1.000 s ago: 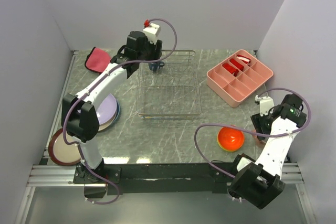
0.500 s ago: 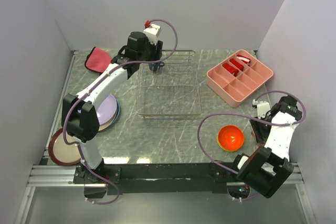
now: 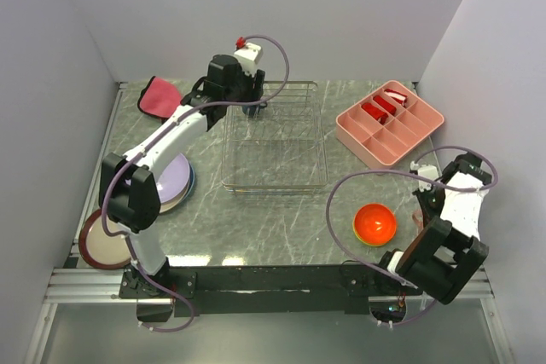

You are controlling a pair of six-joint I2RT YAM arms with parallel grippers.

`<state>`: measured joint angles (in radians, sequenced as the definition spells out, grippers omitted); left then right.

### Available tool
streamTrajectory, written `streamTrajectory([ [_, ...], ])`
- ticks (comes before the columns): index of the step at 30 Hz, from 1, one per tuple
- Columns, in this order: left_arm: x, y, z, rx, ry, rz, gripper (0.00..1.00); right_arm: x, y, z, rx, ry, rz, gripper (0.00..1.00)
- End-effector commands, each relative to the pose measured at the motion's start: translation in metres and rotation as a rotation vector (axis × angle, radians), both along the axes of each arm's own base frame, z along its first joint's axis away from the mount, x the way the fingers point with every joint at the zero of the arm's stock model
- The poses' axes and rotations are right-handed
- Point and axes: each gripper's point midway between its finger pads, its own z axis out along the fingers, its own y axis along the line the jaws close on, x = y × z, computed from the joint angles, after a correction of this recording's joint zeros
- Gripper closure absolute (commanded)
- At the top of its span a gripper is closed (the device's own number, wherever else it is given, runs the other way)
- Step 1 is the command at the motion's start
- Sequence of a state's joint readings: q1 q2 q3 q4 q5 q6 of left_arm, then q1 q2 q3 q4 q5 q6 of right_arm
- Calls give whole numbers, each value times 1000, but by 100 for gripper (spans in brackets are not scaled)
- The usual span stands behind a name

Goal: Load the mixed dishes into the dish rack

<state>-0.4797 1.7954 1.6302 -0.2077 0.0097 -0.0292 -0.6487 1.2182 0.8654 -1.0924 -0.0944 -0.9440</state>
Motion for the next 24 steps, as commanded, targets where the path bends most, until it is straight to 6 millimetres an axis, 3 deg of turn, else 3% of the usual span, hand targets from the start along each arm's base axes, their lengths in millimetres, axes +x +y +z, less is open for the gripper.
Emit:
streamTrajectory([
  [1, -11, 2, 33, -40, -66, -13, 36, 12, 4, 36, 28, -53, 4, 100],
  [2, -13, 0, 30, -47, -55, -22, 36, 10, 10, 46, 55, -46, 4, 100],
  [3, -16, -2, 33, -63, -53, -37, 33, 23, 6, 69, 28, -104, 5, 100],
  [5, -26, -12, 31, -112, -19, -113, 27, 34, 22, 96, 47, -146, 60, 100],
  [6, -30, -15, 33, -134, -13, -146, 21, 49, 23, 122, 21, -216, 65, 100],
  [10, -62, -33, 41, -286, 66, -408, 18, 95, 77, 173, 101, -351, 191, 100],
  [11, -70, -32, 45, -325, 82, -480, 18, 107, 104, 183, 158, -389, 259, 100],
  [12, -76, -33, 50, -353, 87, -515, 18, 118, 119, 201, 195, -446, 260, 100],
  [15, -85, -29, 56, -450, 131, -562, 18, 152, 174, 227, 393, -541, 321, 100],
  [18, -97, -28, 52, -494, 166, -617, 18, 165, 224, 263, 584, -614, 485, 100],
  [20, -102, -27, 39, -483, 177, -626, 18, 173, 247, 282, 639, -658, 579, 100],
  [22, -109, -25, 31, -481, 180, -628, 17, 183, 271, 307, 792, -703, 563, 100],
  [23, -109, -24, 29, -475, 168, -628, 17, 199, 279, 325, 838, -785, 582, 100],
  [24, -111, -22, 30, -472, 155, -627, 16, 205, 288, 326, 919, -743, 517, 100],
])
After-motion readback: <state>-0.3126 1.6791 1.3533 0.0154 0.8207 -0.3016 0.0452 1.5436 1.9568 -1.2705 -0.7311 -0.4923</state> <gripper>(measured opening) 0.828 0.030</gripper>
